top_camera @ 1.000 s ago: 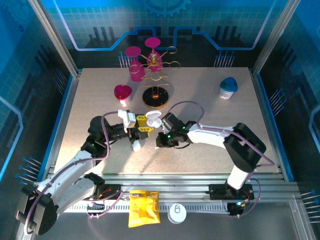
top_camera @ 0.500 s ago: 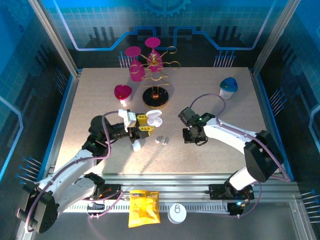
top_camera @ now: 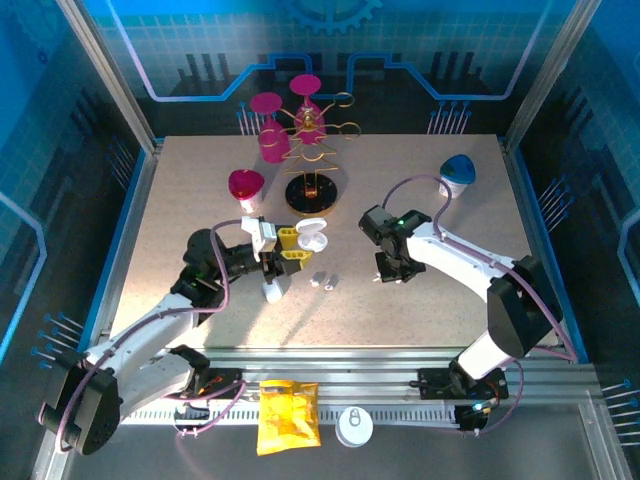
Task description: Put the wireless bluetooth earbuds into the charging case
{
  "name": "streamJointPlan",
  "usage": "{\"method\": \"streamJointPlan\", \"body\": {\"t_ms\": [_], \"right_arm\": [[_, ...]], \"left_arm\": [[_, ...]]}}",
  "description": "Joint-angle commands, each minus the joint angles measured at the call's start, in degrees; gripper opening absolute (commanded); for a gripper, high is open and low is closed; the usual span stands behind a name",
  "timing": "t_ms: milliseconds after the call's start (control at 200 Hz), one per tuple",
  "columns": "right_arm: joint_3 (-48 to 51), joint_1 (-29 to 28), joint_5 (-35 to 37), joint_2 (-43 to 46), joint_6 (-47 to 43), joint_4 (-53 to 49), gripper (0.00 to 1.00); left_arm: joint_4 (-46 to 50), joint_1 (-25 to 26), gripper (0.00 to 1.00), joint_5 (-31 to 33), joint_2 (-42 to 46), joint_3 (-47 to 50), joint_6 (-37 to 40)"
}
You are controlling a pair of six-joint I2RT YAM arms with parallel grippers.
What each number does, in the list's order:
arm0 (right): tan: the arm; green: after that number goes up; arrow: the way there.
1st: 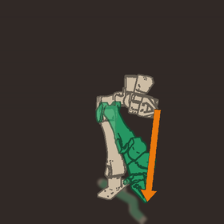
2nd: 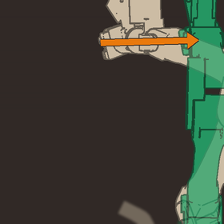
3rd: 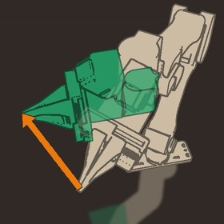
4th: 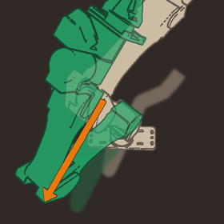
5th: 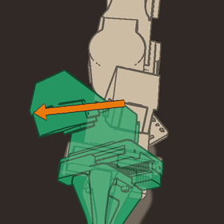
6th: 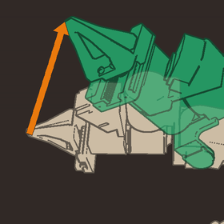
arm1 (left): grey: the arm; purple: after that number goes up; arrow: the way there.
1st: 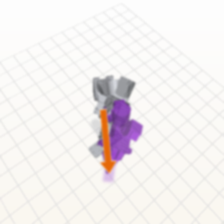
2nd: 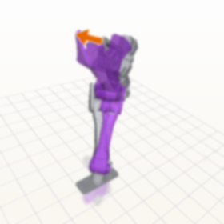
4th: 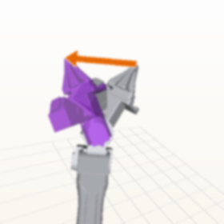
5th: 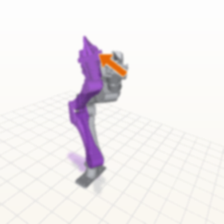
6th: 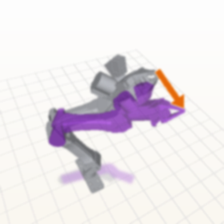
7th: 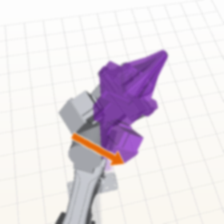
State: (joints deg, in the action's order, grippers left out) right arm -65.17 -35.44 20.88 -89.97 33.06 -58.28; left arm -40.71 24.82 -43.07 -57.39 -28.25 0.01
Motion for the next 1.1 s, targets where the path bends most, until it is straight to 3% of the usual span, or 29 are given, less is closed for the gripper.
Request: {"method": "streamJointPlan", "body": {"t_ms": [0, 315, 645, 775, 1096], "right_arm": [[-1.8, 0.46, 1.78, -0.47, -0.6, -3.59, 0.07], [-3.76, 0.53, -3.29, 7.88, -2.03, -4.76, 0.06], [-12.67, -2.22, -10.89, 14.51, -2.21, -4.5, 0.07], [-17.69, -4.92, -13.48, 13.67, -3.6, -2.82, 0.08], [-29.63, -11.62, -12.1, 5.14, -4.57, -1.7, 0.08]], "left_arm": [[-3.02, 0.26, 0.37, -0.21, -0.26, 0.25, 0.36], [-2.74, 0.3, 0.37, 4.99, -5.11, 2.05, 7.43], [-11.19, 1.79, 0.36, 10.32, -15.49, 0.42, 13.16], [-12.41, 2.48, 0.36, 10.43, -18.6, -0.92, 14.39], [-15.72, 2.75, 0.36, 9.5, -22.51, -2.68, 14.08]]}}
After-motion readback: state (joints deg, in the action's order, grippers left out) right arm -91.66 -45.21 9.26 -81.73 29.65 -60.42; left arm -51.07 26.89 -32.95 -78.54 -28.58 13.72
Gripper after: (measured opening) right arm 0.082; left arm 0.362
